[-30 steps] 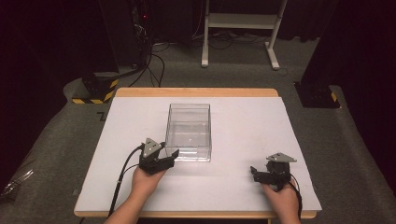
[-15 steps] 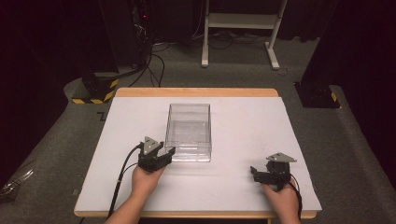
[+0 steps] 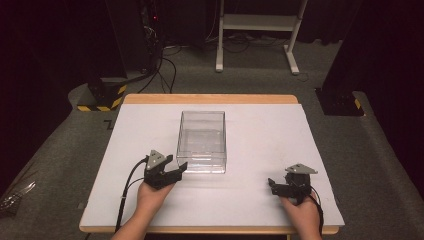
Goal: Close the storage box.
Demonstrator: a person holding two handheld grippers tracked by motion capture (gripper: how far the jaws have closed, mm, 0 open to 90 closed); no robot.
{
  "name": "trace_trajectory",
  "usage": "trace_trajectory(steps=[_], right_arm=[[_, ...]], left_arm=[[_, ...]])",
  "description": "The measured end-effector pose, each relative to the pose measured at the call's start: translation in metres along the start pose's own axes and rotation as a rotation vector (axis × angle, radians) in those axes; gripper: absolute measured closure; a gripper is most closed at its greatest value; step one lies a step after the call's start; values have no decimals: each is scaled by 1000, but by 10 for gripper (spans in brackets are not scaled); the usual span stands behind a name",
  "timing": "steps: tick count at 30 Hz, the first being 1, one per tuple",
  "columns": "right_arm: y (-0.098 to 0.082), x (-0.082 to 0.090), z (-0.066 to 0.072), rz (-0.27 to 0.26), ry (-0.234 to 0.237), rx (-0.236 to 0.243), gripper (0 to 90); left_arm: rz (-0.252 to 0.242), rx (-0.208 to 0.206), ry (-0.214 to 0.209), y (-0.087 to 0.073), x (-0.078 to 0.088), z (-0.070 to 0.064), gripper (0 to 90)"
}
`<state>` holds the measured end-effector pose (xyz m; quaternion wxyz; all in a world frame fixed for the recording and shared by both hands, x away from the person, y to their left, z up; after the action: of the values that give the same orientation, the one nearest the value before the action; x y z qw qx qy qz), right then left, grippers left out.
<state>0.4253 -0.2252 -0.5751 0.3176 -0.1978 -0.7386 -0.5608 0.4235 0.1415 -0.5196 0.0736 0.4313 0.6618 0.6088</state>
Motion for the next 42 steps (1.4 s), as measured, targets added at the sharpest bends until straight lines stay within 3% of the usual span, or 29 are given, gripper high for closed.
trace_trajectory(steps=[6, 15, 25, 28, 31, 37, 39, 42], right_arm=[[0, 0, 0, 0, 0, 0, 108], [0, 0, 0, 0, 0, 0, 108], [0, 0, 0, 0, 0, 0, 108], [0, 0, 0, 1, 0, 0, 108], [0, 0, 0, 1, 0, 1, 108], [0, 0, 0, 0, -1, 2, 108], [0, 0, 0, 0, -1, 3, 108], [0, 0, 0, 0, -1, 3, 108]], left_arm=[[6, 3, -27, -7, 15, 1, 295], [20, 9, -3, -19, 39, 16, 277], [79, 20, 88, -47, 72, 54, 266], [110, 10, 123, -56, 82, 65, 258], [166, -32, 181, -68, 92, 77, 250], [202, -17, 209, -82, 101, 90, 223], [233, 13, 219, -86, 99, 92, 204], [237, -9, 235, -86, 98, 92, 168]])
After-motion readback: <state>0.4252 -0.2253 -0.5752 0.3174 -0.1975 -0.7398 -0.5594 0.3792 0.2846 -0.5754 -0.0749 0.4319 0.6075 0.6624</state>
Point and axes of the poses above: each handheld gripper's, and its own axes: x roughly backward along the jaws, y roughly out of its top, z roughly to its left, the point moved 10 cm from there along -x, roughly forward along the jaws, and after that the axes turned 13 degrees about -y, right-handed, at the moved point
